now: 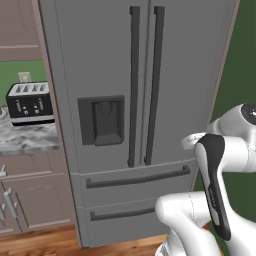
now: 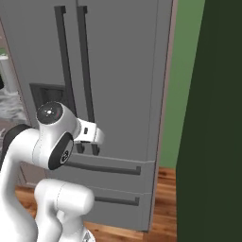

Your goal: Retrieve the peach and mango from the fridge and place them into the bowl on the dining table.

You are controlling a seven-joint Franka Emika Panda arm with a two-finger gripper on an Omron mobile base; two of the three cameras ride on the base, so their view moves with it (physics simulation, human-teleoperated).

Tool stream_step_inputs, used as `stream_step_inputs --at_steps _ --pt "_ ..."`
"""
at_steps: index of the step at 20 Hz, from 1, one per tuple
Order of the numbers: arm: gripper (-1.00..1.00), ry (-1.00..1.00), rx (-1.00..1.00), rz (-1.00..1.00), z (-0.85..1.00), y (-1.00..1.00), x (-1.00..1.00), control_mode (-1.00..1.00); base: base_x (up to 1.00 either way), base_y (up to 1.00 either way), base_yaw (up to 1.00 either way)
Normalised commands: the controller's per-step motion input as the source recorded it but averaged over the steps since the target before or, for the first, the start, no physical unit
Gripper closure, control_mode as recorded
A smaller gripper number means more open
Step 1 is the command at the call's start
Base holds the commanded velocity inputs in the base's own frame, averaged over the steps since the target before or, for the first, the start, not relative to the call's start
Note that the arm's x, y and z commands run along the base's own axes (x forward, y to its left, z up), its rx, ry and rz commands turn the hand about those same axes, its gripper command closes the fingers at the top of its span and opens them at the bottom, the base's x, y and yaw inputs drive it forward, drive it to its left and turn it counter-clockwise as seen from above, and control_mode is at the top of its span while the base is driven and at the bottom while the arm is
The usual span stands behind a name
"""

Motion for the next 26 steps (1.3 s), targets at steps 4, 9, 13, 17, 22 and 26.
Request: stream_step_inputs --at_steps 4,9,13,17,22,26 --pt "-1.0 0.0 0.0 0.0 0.0 0.0 0.0 1.0 -0.14 0.25 0.0" --pt "-1.0 0.0 0.0 0.0 0.0 0.0 0.0 1.0 -0.22 0.36 0.0" --pt "-1.0 0.0 0.0 0.0 0.0 0.0 0.0 1.0 -0.14 0.44 0.0" --pt "-1.0 0.0 0.0 0.0 0.0 0.0 0.0 1.0 -0.36 0.18 0.0" --pt "-1.0 0.0 0.0 0.0 0.0 0.0 0.0 1.0 -0.5 0.0 0.0" --pt "-1.0 0.0 0.0 0.0 0.0 0.0 0.0 1.0 -0.4 0.0 0.0"
